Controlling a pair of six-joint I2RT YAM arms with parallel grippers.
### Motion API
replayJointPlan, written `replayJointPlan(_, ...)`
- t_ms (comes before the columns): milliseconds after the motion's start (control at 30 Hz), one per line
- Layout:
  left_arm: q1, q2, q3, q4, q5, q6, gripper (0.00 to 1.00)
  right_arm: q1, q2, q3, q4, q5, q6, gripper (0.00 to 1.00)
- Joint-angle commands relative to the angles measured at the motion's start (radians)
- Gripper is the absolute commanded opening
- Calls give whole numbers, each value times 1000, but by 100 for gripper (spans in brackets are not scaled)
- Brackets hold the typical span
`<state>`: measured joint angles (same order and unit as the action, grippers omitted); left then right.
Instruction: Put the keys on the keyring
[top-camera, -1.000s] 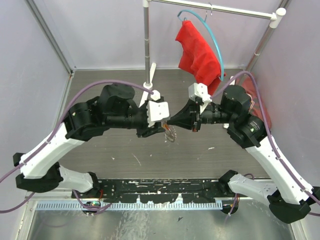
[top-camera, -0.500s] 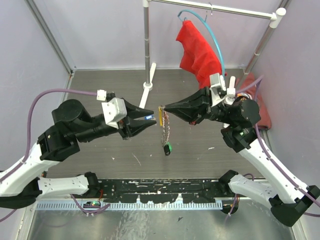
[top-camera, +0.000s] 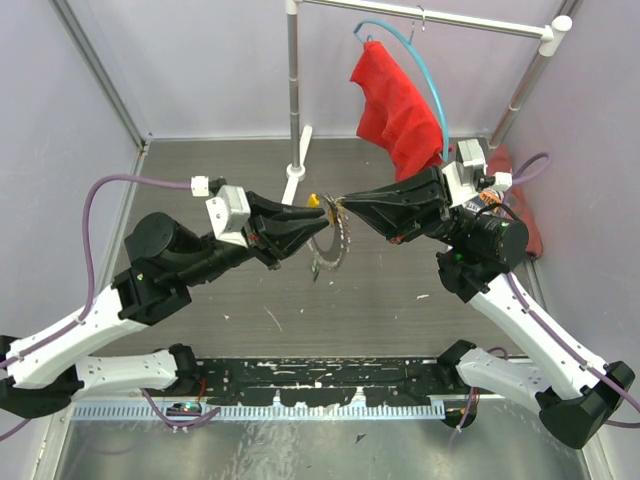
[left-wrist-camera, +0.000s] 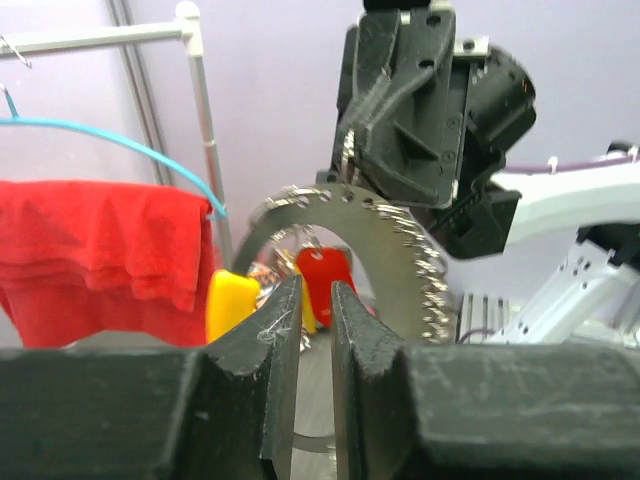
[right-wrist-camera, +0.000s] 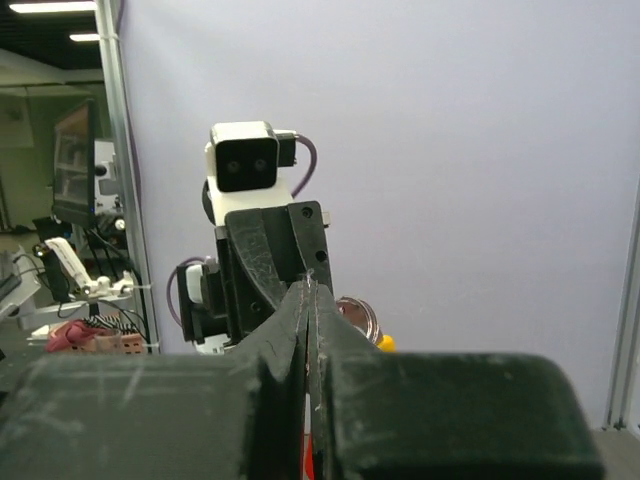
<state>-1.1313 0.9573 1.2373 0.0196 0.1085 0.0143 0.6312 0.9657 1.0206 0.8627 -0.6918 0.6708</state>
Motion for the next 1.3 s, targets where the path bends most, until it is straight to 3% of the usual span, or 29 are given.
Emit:
replayJointPlan(0, -5, 6, -4, 232, -7, -58, 23, 1, -5, 11, 165, 47, 84, 1)
replayJointPlan(667, -4, 107, 64, 285, 161, -125, 19, 9, -3, -1, 160, 35, 94, 1)
replayJointPlan(1267, -4, 94, 27, 368, 134, -166, 18, 11, -27, -11, 122, 59, 50, 1)
